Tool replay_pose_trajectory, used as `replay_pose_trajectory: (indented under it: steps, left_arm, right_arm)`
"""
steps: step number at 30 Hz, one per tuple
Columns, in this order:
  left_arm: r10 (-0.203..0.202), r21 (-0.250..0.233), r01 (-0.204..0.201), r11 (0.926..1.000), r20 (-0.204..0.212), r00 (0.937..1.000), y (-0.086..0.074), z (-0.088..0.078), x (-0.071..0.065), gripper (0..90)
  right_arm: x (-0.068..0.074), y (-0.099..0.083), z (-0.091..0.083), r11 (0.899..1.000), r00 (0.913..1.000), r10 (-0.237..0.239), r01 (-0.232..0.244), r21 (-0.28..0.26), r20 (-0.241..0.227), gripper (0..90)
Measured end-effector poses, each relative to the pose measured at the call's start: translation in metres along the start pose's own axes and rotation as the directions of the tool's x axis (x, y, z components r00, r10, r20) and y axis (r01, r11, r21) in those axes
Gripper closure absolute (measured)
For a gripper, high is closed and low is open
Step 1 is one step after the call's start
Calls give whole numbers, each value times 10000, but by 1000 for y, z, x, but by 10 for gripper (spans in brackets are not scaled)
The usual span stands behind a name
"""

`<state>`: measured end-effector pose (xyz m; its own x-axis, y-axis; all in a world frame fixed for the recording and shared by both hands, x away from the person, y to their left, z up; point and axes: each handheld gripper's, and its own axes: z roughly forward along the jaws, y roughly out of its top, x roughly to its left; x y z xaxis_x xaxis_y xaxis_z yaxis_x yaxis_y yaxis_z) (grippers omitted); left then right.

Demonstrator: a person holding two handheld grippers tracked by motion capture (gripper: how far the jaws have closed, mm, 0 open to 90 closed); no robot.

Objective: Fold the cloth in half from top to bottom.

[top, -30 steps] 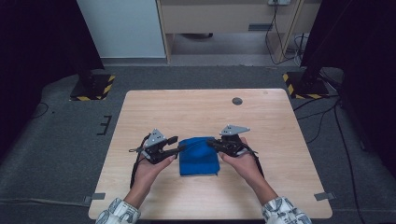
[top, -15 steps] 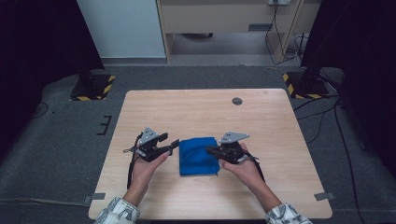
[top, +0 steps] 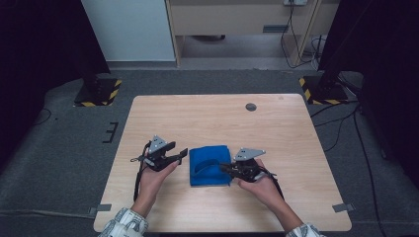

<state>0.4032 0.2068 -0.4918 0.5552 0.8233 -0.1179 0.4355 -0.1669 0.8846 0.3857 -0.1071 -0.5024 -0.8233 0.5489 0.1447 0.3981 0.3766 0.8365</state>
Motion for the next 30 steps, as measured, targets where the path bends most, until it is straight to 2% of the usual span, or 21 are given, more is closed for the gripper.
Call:
replay_pose_trajectory:
  steps: [9,16,25,27,28,30]
  left_arm:
    - [288,217,-288,9993,25,9996,-3,5,-6,347]
    - [345,296,-348,9990,78,9994,-6,7,-11,312]
    - [597,411,-606,9973,246,9979,-9,8,-21,267]
    - [706,466,-716,9963,220,9973,-11,10,-24,249]
    - [728,502,-740,9960,251,9970,-11,10,-25,249]
    - [685,565,-706,9959,382,9969,-14,12,-28,221]
  right_arm:
    - [2,-10,-5,9997,10000,-35,35,227,-8,779]
    - [2,-15,-9,9994,10000,71,-71,327,7,726]
    - [6,-16,-12,9989,9998,219,-219,416,-4,565]
    - [6,-14,-16,9992,9997,257,-255,306,-61,510]
    - [6,-14,-16,9992,9997,257,-255,306,-61,510]
    - [6,-12,-19,9993,9993,363,-364,70,121,451]
